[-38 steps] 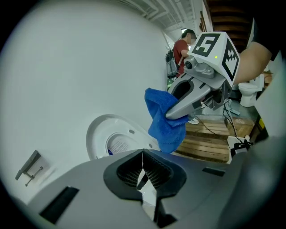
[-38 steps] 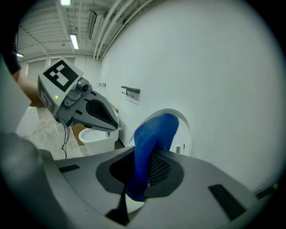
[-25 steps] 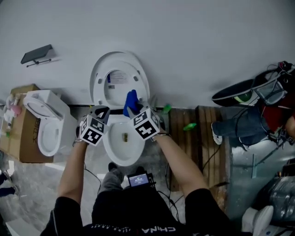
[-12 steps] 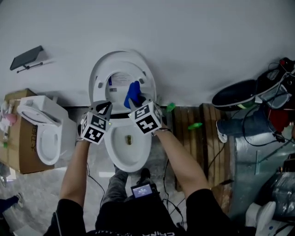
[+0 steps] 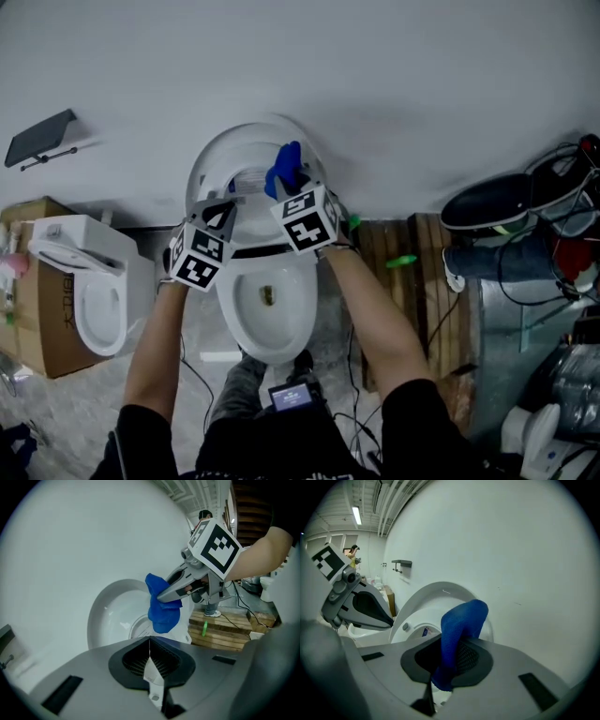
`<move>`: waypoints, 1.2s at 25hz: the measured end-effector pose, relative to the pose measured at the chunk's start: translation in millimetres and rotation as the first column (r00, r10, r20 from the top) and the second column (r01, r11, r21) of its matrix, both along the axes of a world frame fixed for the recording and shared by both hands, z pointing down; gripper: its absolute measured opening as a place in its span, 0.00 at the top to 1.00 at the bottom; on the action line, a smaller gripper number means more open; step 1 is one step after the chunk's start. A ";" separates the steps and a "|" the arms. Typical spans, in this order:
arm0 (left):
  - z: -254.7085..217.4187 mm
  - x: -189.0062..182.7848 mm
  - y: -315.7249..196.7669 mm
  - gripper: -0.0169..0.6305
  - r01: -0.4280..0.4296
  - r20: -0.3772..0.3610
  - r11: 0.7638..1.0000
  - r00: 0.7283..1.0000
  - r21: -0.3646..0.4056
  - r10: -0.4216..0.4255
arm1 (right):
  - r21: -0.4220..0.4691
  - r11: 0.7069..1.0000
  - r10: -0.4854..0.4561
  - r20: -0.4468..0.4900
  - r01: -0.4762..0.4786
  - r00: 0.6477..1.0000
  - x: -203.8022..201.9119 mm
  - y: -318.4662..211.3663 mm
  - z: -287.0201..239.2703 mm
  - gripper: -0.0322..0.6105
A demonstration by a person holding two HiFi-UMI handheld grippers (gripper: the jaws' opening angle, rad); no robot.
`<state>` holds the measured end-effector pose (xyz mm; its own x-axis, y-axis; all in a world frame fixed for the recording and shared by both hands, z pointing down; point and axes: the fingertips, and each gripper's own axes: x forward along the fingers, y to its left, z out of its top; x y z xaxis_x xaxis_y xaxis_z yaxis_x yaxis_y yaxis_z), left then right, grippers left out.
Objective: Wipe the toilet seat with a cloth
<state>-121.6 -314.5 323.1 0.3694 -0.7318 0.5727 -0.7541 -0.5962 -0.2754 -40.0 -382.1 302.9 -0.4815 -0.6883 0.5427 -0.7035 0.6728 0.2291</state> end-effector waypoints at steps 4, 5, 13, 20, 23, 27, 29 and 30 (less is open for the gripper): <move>3.7 -13.1 -17.5 0.95 -0.005 -0.005 1.000 1.000 -0.005 0.005 | 0.003 1.000 0.006 -0.015 -0.006 1.000 -15.1 -22.4 2.3 0.87; 4.3 -16.5 -21.4 0.95 -0.005 -0.008 1.000 1.000 -0.005 0.004 | 0.002 1.000 0.006 -0.020 -0.006 1.000 -19.4 -26.7 3.0 0.87; 19.5 -46.2 -35.8 0.95 0.020 -0.030 0.999 0.999 -0.027 -0.021 | -0.008 0.998 -0.055 -0.031 0.054 0.998 -71.5 -42.8 13.3 0.87; 37.5 -80.0 -27.5 0.95 0.080 -0.040 0.995 0.996 -0.056 -0.082 | -0.019 0.987 -0.157 -0.032 0.157 0.987 -123.2 -25.1 25.9 0.87; 47.1 -89.8 -20.2 0.95 0.105 -0.042 0.992 0.993 -0.071 -0.108 | -0.036 0.979 -0.203 -0.037 0.202 0.979 -141.8 -14.0 37.3 0.87; 62.6 -101.1 -9.4 0.95 0.135 -0.048 0.987 0.989 -0.091 -0.140 | -0.076 0.963 -0.262 -0.042 0.259 0.964 -165.4 4.4 59.6 0.87; 70.9 -106.2 -2.4 0.95 0.152 -0.049 0.983 0.986 -0.102 -0.158 | -0.087 0.957 -0.280 -0.041 0.275 0.959 -173.6 13.8 70.5 0.87; 75.6 -108.5 1.7 0.95 0.160 -0.048 0.981 0.985 -0.108 -0.166 | -0.087 0.957 -0.280 -0.036 0.276 0.959 -176.1 17.5 74.5 0.87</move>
